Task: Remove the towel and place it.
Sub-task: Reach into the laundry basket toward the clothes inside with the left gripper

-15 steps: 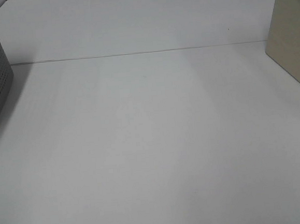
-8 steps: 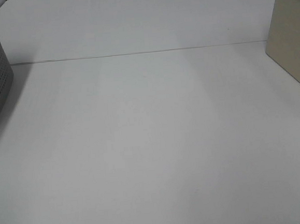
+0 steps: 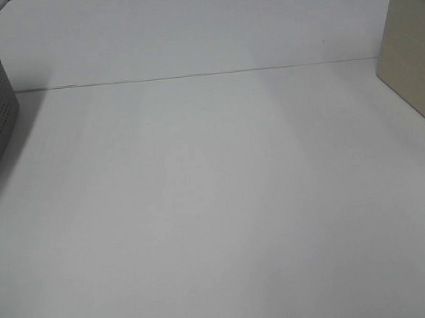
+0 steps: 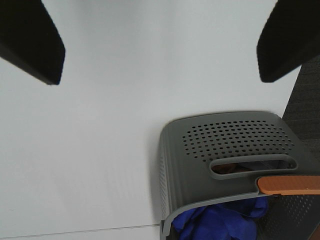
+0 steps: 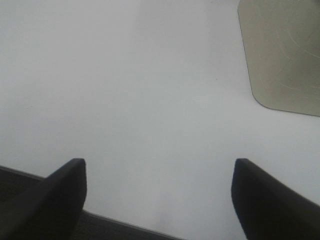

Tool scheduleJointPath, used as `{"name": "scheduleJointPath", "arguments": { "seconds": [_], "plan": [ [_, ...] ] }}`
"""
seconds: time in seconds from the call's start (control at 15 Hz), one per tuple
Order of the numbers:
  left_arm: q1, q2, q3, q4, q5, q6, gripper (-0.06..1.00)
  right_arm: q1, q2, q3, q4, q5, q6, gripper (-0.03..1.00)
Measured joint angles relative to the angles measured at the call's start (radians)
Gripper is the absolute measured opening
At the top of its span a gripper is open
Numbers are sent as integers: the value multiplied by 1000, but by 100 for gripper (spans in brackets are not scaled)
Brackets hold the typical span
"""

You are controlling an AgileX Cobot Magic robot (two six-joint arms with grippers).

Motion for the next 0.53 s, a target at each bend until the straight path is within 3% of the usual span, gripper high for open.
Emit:
{"name": "scheduleJointPath", "arguments": {
  "seconds": [0.53],
  "plan": [
    [0,0,0,1,0,25,99,0,0,0,0,0,0,78]
  ]
}}
